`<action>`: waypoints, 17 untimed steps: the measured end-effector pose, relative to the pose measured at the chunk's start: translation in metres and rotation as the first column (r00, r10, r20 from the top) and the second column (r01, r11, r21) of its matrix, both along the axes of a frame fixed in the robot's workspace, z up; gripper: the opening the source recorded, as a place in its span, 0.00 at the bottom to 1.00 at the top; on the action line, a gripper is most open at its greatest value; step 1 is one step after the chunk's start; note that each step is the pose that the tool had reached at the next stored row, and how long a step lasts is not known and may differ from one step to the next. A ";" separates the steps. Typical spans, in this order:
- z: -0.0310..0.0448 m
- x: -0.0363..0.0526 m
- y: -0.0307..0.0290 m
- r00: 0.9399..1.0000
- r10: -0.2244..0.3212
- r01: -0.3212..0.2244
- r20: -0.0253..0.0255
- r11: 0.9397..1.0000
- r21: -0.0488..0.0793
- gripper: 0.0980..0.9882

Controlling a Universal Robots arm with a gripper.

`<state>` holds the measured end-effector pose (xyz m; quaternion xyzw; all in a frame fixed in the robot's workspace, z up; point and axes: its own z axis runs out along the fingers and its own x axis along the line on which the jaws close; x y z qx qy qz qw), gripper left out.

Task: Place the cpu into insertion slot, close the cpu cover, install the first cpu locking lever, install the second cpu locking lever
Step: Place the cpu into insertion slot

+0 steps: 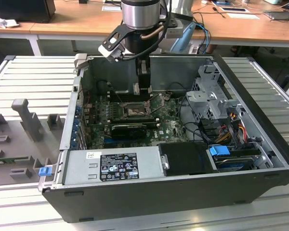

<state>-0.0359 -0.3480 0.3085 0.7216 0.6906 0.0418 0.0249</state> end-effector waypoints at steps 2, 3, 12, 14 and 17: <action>-0.0049 -0.0001 -0.0001 1.000 0.006 -0.006 0.000 1.000 0.000 0.48; -0.0066 -0.0002 0.0000 1.000 0.009 -0.009 0.000 1.000 0.000 0.48; -0.0274 -0.0012 0.0000 0.995 0.096 -0.096 0.000 0.995 0.000 0.48; -0.0319 -0.0021 0.0000 0.995 0.096 -0.096 0.000 0.995 0.000 0.48; -0.0380 -0.0033 0.0000 0.995 0.096 -0.096 0.000 0.995 0.000 0.48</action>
